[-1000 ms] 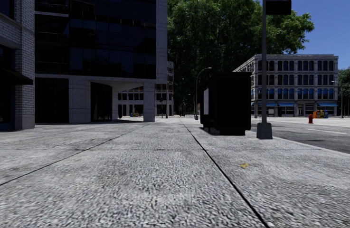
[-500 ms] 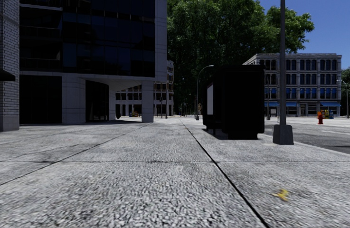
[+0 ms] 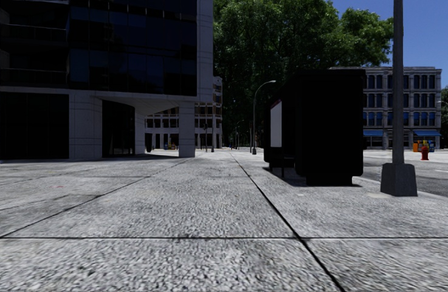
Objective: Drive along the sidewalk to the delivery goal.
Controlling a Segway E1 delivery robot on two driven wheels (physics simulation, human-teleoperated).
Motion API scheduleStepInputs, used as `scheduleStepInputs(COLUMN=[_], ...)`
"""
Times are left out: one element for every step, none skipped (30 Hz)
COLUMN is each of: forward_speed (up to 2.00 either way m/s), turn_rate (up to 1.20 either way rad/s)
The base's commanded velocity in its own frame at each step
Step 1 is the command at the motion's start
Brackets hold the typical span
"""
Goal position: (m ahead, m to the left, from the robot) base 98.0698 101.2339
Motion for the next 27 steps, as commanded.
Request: scheduleStepInputs(forward_speed=[2.0, 2.0, 2.0, 2.0, 2.0, 2.0, 2.0, 2.0, 2.0, 2.0, 2.0, 2.0, 2.0, 2.0, 2.0, 2.0, 2.0, 2.0, 2.0, 2.0, 2.0, 2.0, 2.0, 2.0, 2.0, 2.0, 2.0], turn_rate=[0.0, 0.0, 0.0, 0.0, 0.0, 0.0, 0.0, 0.0, 0.0, 0.0, 0.0, 0.0, 0.0, 0.0, 0.0, 0.0, 0.0, 0.0, 0.0, 0.0, 0.0, 0.0, 0.0, 0.0, 0.0, 0.0, 0.0])
